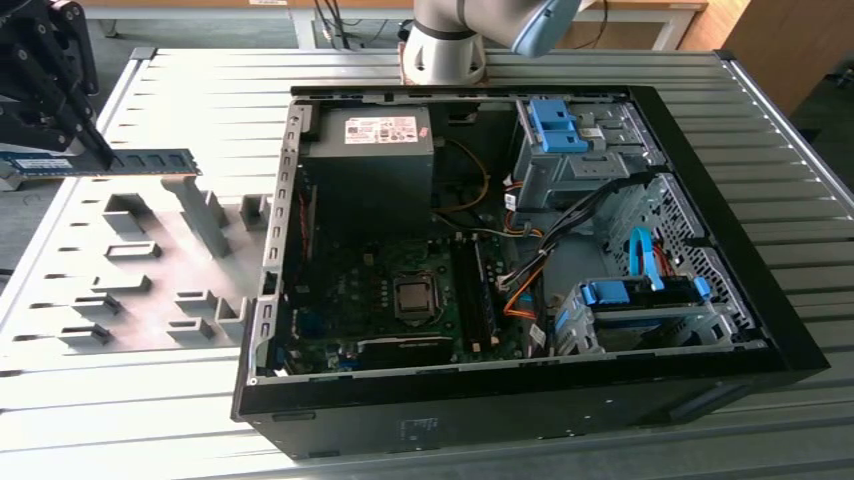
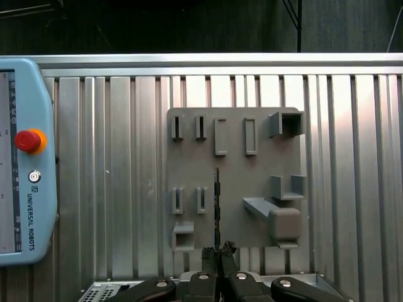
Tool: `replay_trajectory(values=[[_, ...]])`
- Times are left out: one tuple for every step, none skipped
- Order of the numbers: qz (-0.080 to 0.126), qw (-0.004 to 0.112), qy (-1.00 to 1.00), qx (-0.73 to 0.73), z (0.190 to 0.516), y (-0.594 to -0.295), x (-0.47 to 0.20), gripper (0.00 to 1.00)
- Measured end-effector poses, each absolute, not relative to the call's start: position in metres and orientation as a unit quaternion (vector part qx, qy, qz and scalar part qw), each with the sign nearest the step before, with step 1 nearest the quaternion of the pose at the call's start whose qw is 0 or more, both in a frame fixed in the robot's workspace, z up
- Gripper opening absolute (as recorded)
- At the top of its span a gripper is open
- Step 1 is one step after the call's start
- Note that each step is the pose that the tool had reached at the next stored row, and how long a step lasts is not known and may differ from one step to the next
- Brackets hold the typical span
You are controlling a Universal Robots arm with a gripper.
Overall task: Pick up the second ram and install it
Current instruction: 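Pick up the second ram and move it above second insertion slot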
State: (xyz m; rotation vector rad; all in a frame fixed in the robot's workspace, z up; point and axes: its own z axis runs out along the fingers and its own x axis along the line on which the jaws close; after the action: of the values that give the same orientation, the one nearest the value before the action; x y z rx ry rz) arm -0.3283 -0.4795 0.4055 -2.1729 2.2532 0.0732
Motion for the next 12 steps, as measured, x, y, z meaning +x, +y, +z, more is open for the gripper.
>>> replay_trajectory(values=[[0.023,0.005,0.72,-0.694,0.4055,-0.4795,-0.3279,0.14],[0.023,0.005,0.72,-0.694,0.4055,-0.4795,-0.3276,0.14],[0.023,0.005,0.72,-0.694,0.4055,-0.4795,-0.3273,0.14],[0.023,0.005,0.72,-0.694,0.4055,-0.4795,-0.3269,0.14],[0.023,0.005,0.72,-0.694,0.4055,-0.4795,-0.3266,0.14],[0.023,0.005,0.72,-0.694,0.4056,-0.4795,-0.3263,0.14],[0.023,0.005,0.72,-0.694,0.4055,-0.4795,-0.326,0.14],[0.023,0.005,0.72,-0.694,0.4055,-0.4795,-0.3256,0.14],[0.023,0.005,0.72,-0.694,0.4055,-0.4795,-0.3253,0.14],[0.023,0.005,0.72,-0.694,0.4055,-0.4795,-0.3249,0.14],[0.023,0.005,0.72,-0.694,0.4055,-0.4795,-0.3245,0.14],[0.023,0.005,0.72,-0.694,0.4055,-0.4795,-0.3242,0.14]])
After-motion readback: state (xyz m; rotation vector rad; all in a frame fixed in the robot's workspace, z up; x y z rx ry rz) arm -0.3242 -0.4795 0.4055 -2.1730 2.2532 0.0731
